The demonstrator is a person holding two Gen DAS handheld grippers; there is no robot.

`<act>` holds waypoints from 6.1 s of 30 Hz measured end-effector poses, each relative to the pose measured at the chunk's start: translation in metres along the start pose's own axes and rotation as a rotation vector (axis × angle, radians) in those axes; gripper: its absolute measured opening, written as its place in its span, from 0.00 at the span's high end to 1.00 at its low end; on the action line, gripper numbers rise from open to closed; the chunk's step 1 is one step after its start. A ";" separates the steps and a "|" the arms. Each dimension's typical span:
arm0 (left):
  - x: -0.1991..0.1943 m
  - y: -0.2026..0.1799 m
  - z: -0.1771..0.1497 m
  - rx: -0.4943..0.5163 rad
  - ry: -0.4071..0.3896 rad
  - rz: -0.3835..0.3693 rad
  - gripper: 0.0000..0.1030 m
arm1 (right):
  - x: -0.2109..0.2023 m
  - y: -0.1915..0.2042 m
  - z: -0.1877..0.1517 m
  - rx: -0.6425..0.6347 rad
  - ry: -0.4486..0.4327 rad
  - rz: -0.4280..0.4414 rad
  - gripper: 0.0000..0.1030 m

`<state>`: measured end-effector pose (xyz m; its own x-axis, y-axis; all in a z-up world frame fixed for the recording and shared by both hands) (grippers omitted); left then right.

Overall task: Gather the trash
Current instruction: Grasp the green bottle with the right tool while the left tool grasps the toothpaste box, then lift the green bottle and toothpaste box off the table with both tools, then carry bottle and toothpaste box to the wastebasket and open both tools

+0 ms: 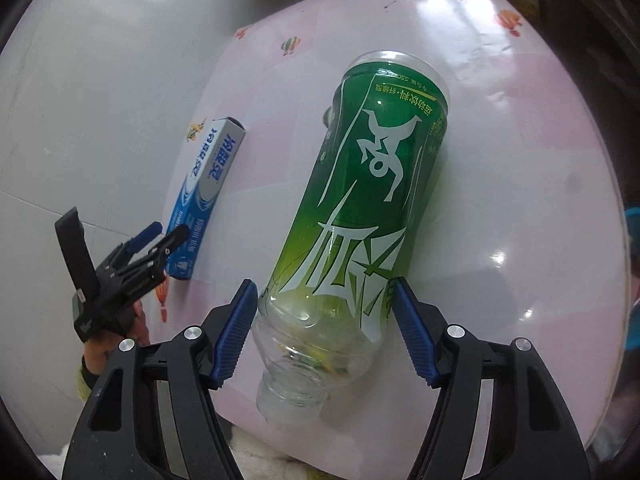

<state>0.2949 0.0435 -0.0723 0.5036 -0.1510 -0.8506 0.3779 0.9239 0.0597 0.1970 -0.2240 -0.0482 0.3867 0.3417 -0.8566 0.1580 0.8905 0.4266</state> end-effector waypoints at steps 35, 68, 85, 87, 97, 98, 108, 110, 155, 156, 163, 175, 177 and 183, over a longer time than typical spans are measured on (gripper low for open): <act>-0.048 -0.130 -0.060 -0.030 0.174 -0.339 0.38 | -0.021 -0.023 -0.034 -0.030 -0.040 -0.042 0.34; -0.027 -0.155 -0.066 0.002 0.131 -0.207 0.52 | -0.007 -0.026 -0.039 0.043 0.013 0.037 0.28; -0.031 -0.154 -0.069 -0.012 0.108 -0.209 0.53 | 0.004 -0.022 -0.037 0.081 -0.018 0.033 0.35; -0.032 -0.154 -0.069 -0.016 0.103 -0.212 0.53 | 0.003 -0.024 -0.037 0.093 -0.023 0.044 0.35; -0.038 -0.147 -0.066 -0.031 0.077 -0.219 0.53 | -0.004 -0.027 -0.040 0.121 -0.041 0.067 0.36; -0.039 -0.147 -0.066 -0.031 0.075 -0.218 0.53 | -0.005 -0.027 -0.040 0.121 -0.044 0.067 0.36; -0.042 -0.151 -0.067 -0.020 0.071 -0.203 0.53 | -0.008 -0.030 -0.042 0.130 -0.044 0.068 0.36; -0.042 -0.152 -0.068 -0.016 0.072 -0.196 0.53 | -0.008 -0.031 -0.042 0.129 -0.044 0.069 0.36; -0.094 -0.171 -0.059 0.069 -0.060 -0.198 0.53 | -0.065 -0.053 -0.064 0.162 -0.178 0.098 0.37; -0.094 -0.173 -0.059 0.073 -0.057 -0.205 0.53 | -0.067 -0.055 -0.065 0.170 -0.183 0.101 0.37; -0.099 -0.184 -0.058 0.094 -0.059 -0.223 0.53 | -0.076 -0.062 -0.074 0.192 -0.205 0.120 0.37; -0.109 -0.206 -0.050 0.151 -0.076 -0.247 0.53 | -0.091 -0.078 -0.085 0.224 -0.272 0.141 0.37; -0.111 -0.216 -0.047 0.170 -0.078 -0.263 0.53 | -0.097 -0.086 -0.090 0.244 -0.292 0.136 0.37; -0.114 -0.252 -0.037 0.241 -0.084 -0.314 0.53 | -0.123 -0.122 -0.110 0.326 -0.358 0.108 0.37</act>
<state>0.1137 -0.1589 -0.0093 0.3923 -0.4505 -0.8020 0.6899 0.7207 -0.0674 0.0300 -0.3412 -0.0271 0.6951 0.2511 -0.6737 0.3540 0.6960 0.6247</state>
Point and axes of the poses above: each gripper's, at about its wrist camera, not at the fingertips, and x roughly the way its jaws point, y to its left, z to its top, the point moved 3 cm from there along x, roughly the way its jaws point, and after that the axes turned 1 degree about x, right-handed, at the moved point
